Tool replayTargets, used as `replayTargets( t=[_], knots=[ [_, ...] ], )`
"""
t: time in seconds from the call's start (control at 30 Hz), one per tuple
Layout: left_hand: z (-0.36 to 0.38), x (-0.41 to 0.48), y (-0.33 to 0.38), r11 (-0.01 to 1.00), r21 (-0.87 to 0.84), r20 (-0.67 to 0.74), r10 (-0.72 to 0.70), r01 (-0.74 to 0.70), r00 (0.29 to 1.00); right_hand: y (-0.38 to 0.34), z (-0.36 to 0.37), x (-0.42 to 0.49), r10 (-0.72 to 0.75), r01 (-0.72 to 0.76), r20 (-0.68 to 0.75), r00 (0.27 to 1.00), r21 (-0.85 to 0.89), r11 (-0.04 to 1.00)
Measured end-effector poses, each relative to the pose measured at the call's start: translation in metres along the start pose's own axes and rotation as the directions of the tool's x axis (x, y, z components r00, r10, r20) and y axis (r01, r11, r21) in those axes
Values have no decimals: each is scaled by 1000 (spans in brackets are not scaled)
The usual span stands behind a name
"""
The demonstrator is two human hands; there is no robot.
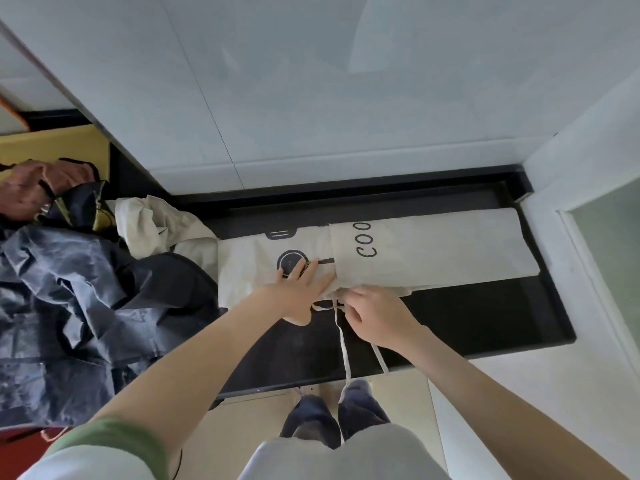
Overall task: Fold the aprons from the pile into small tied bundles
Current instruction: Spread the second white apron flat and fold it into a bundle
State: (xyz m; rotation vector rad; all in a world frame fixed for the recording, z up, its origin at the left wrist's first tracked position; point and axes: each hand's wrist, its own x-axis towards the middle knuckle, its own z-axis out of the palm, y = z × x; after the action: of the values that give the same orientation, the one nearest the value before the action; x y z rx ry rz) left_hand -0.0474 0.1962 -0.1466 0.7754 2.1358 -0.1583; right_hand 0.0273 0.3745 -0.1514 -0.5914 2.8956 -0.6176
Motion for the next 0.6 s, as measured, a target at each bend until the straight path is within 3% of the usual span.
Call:
replayTargets(
  t=[0.07, 0.17, 0.23, 0.3, 0.43, 0.6],
  knots=[
    [-4, 6, 4, 998, -51, -51, 18, -21, 999, 6, -12, -1, 66, -61, -108, 992, 42, 997],
    [-21, 10, 9, 991, -130, -285, -30, -8, 958, 25, -25, 5, 194, -204, -190, 962, -31, 979],
    [-24, 15, 12, 988, -156, -390, -63, 2, 918, 40, -26, 6, 302, -302, -5, 953, -37, 953],
    [-14, 21, 15, 997, -74, -484, -42, 7, 874, 53, -21, 3, 353, -348, 198, 914, -59, 935],
    [13, 30, 11, 1000, -13, -366, 14, -20, 931, 76, -5, -7, 336, -296, 380, 862, -163, 941],
    [17, 45, 0, 1000, -4, -356, -15, 15, 935, 93, -9, -4, 273, -206, 349, 896, -216, 954]
  ],
)
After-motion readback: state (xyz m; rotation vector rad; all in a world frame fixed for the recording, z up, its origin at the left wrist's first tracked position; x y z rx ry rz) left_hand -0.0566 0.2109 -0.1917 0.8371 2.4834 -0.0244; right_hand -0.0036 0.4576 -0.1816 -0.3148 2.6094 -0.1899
